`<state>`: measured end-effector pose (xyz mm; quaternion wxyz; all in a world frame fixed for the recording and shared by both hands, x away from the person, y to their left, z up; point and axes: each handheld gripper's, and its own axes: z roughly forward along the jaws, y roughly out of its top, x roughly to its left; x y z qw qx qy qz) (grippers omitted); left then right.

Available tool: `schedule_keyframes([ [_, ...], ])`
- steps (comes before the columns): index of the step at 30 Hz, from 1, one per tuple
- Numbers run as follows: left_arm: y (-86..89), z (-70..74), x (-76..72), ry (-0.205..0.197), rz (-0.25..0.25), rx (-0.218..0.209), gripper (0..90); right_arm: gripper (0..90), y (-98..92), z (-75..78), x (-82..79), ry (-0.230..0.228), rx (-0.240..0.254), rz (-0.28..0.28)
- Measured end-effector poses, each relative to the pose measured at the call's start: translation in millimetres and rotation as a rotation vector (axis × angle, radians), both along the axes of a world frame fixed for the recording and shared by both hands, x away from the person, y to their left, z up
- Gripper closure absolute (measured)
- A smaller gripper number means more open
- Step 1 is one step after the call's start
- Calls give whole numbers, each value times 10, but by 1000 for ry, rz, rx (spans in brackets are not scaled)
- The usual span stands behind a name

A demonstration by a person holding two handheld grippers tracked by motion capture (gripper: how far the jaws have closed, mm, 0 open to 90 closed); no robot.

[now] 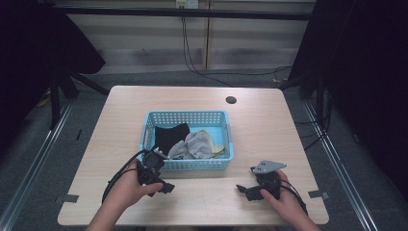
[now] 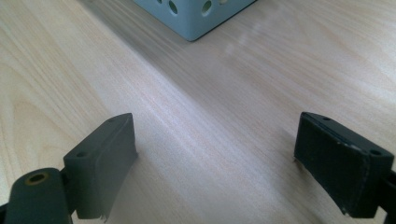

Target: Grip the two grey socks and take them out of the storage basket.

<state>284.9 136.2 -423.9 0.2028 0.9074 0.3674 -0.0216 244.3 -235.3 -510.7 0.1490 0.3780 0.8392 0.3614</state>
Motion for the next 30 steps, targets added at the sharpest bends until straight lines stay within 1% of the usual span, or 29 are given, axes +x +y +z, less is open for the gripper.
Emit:
schedule_keyframes([
  [2,-10,77,33,17,-10,22,275,120,0,-1,0,0,3,2],
  [3,-10,77,33,17,-10,22,275,120,0,-1,0,0,3,2],
  [4,-21,111,44,22,-1,30,275,120,0,-2,0,0,3,2],
  [5,-32,159,64,23,-5,44,275,120,0,-1,-1,0,3,1],
  [6,-32,159,64,23,-5,44,276,120,0,-1,-1,1,3,1],
  [7,-41,213,91,24,-8,46,276,120,0,-1,-1,0,3,1],
  [9,-46,232,103,29,-4,41,276,120,0,-1,-1,0,3,2],
  [10,-55,251,131,31,-3,43,275,120,0,-1,-1,0,3,1],
  [11,-57,260,145,33,-6,54,276,120,0,-1,-1,0,3,1],
  [12,-57,260,145,33,-6,54,276,120,0,-1,-1,0,3,1],
  [13,-60,273,175,39,-6,55,275,120,0,-1,-2,0,3,2],
  [17,-65,306,229,38,0,46,275,120,2,-1,-3,1,5,-1],
  [20,-84,368,309,30,17,32,276,120,2,-1,-2,1,5,-1],
  [21,-84,368,309,30,17,32,276,120,2,-1,-2,1,5,-1],
  [22,-88,392,339,34,13,34,276,120,2,-1,-2,1,5,-1],
  [23,-104,421,370,27,22,24,276,120,2,-1,-3,1,5,-1],
  [25,-125,450,405,22,20,21,276,120,1,-2,0,-2,5,0],
  [27,-153,469,438,13,27,26,276,120,1,-2,-1,-2,5,0],
  [30,-192,491,502,12,30,29,277,120,1,-2,-1,-2,5,1],
])
